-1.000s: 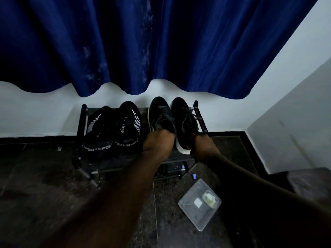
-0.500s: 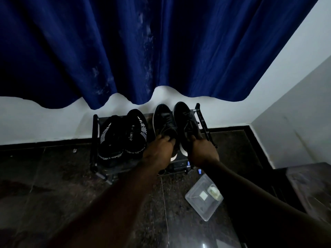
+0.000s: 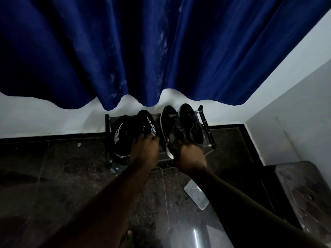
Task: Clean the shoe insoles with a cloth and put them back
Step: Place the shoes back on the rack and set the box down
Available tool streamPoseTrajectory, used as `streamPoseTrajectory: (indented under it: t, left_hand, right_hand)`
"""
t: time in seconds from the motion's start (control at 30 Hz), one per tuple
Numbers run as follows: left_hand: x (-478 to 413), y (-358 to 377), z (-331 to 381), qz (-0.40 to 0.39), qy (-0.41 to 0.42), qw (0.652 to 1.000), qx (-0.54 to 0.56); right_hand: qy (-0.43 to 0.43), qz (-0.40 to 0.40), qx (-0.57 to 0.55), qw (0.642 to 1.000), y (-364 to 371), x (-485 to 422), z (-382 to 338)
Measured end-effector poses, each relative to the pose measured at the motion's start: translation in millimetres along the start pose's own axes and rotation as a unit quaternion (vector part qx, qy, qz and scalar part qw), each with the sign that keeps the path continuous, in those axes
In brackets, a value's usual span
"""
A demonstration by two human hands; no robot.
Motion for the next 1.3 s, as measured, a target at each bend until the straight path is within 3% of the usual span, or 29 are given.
streamPoseTrajectory:
  t: [0.23,0.4,0.7,0.9,1.1,1.3]
  left_hand:
    - [15,29,-88,-0.018,-0.082,0.996,-0.006]
    - [11,54,-101,-0.06,-0.034,0.997,-0.031]
    - [12,61,-110,0.009,-0.002,1.0,-0.009]
    - [12,49,-108,0.142,0.032,0.989,0.011]
    - [-3,66,-111,0.055,0.054,0.997,-0.002]
    - [-2,71,-112,-0.034,0.024,0.999,0.014]
  right_hand:
    - [-0.053,-0.031,-0.005,0.998,35,-26,-84]
    - [-0.006,-0.099,-0.003,0.995,75,-45,-95]
    - [0.03,-0.04,0.011,0.999,89,-66,-96]
    - [0.019,-0.025,0.021,0.999,89,-72,-95]
    - [0.004,-0.011,0.038,0.999,92,-73,-90]
    - [0.0,-0.014,0.025,1.0,95,-74,-88]
Point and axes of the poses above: each hand's wrist, its own x-axis away from the middle knuckle, its own y-axis out of the palm, z = x × y, the point moved 6 cm from there along -x, towards the middle knuckle, and after that the axes turned 1 degree about -y, right-handed, at the moved point
